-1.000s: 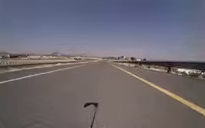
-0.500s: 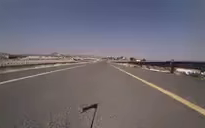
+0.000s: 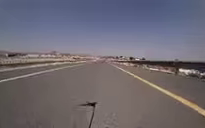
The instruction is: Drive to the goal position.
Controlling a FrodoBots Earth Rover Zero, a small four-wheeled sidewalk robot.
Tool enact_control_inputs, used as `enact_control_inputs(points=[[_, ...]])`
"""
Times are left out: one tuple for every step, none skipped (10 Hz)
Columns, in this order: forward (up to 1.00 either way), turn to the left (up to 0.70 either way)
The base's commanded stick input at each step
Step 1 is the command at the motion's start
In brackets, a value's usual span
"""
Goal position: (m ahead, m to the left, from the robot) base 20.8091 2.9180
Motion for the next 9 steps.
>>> enact_control_inputs(points=[[0.70,-0.01],[0.70,-0.01],[0.70,-0.01],[0.70,-0.01],[0.70,-0.01],[0.70,-0.01],[0.70,-0.01],[0.70,-0.01],[0.70,-0.01]])
